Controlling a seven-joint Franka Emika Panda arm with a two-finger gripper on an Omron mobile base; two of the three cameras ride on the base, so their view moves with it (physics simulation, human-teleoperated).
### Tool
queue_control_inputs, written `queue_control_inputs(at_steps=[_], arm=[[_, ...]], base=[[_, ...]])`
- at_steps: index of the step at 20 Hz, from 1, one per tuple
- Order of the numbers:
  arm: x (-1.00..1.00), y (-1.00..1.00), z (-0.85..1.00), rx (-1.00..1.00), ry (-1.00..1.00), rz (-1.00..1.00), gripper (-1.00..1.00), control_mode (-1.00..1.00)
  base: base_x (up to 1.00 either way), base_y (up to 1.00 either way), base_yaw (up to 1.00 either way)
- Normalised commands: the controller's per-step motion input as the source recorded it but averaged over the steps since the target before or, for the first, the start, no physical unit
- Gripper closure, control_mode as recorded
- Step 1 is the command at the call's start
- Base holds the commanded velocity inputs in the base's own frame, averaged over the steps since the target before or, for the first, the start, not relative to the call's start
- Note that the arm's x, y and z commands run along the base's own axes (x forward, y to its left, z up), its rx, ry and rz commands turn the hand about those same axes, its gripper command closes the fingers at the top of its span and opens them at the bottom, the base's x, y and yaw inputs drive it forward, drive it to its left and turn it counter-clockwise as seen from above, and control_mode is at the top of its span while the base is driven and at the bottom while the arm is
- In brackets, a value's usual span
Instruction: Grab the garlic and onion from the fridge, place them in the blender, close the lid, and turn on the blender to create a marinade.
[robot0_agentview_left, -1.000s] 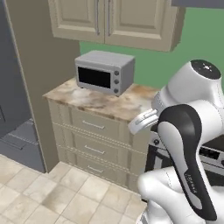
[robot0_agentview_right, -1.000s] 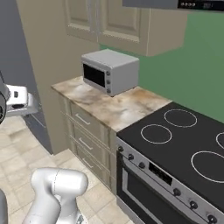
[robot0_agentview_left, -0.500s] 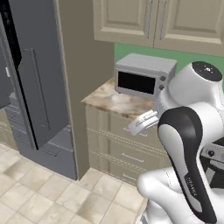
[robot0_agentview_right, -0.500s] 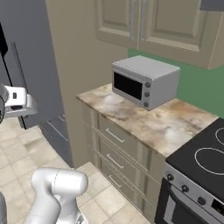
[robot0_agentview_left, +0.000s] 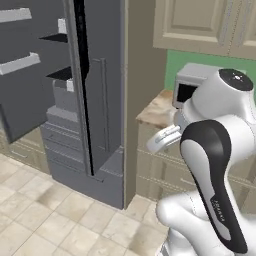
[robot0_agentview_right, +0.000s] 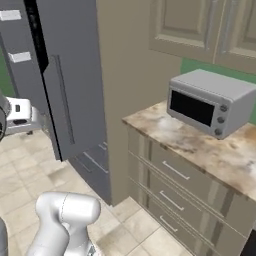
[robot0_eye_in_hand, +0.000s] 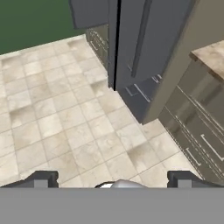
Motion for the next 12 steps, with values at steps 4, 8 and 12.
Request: queue_control_inputs(at_steps=[4,8,12], arm=[[0.0,0.0,0.0,0.0,0.0,0.0,-1.0,1.0],[0.0,0.0,0.0,0.0,0.0,0.0,-1.0,1.0],[0.0,0.0,0.0,0.0,0.0,0.0,-1.0,1.0]], base=[[-0.38,1.0,0.0],[-0.8,1.0,0.18],[-0.07,1.0,0.03]])
